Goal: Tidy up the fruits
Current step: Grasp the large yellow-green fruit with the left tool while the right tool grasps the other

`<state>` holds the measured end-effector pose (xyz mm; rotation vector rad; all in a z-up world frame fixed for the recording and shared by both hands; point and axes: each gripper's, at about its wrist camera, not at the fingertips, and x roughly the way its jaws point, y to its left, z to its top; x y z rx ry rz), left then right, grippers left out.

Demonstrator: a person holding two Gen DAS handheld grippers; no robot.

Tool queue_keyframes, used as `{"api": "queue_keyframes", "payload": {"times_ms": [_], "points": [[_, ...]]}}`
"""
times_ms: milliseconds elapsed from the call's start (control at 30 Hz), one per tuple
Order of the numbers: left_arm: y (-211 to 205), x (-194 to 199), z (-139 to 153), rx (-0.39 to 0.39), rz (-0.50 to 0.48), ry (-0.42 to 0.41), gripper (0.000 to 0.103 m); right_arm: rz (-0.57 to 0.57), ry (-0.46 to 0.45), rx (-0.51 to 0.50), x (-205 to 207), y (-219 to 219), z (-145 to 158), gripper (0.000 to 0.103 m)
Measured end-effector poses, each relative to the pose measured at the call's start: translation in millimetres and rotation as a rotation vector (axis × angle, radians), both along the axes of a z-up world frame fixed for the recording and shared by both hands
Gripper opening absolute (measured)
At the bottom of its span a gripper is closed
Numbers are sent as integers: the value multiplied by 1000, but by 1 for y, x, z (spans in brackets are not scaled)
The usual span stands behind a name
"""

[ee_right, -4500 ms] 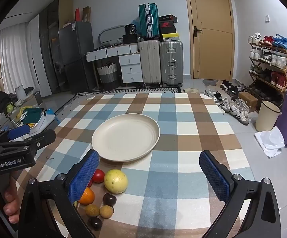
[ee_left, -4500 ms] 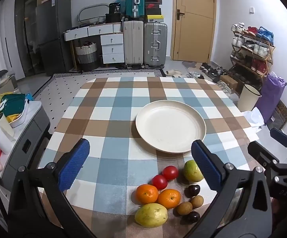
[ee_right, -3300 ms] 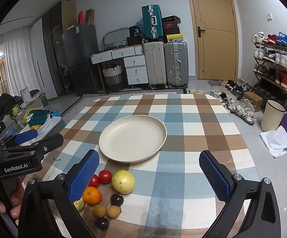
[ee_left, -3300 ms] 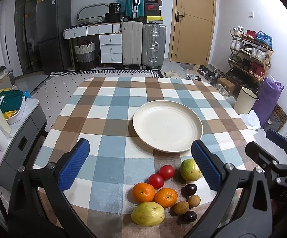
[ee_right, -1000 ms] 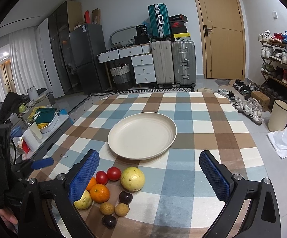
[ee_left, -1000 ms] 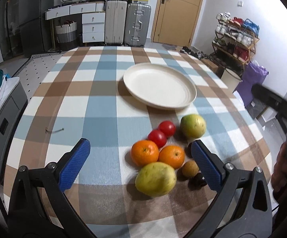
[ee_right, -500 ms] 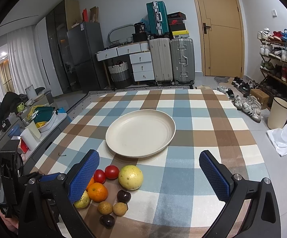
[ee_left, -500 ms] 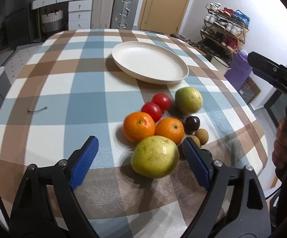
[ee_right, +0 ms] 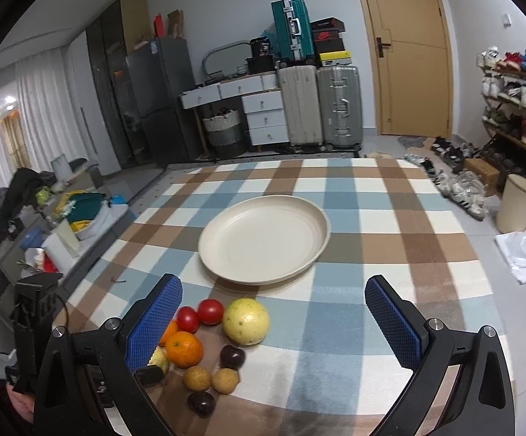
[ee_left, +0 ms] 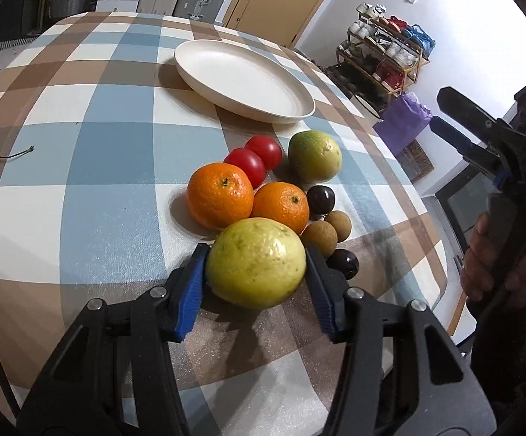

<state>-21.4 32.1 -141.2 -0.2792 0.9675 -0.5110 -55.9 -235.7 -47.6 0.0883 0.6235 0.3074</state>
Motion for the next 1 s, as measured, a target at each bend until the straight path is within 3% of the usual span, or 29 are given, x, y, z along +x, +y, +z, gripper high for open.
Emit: {"api": "queue_keyframes", "payload": {"times_ms": [300, 700, 1000], "points": [[4, -7, 6, -14, -7, -15, 49, 90, 7, 115, 5, 0, -8, 103], [17, -15, 20, -52, -25, -41, 49, 79, 100, 104, 28, 4, -33, 102], [20, -17, 30, -59, -43, -55, 49, 106, 171, 64, 44, 20, -59, 88]]}}
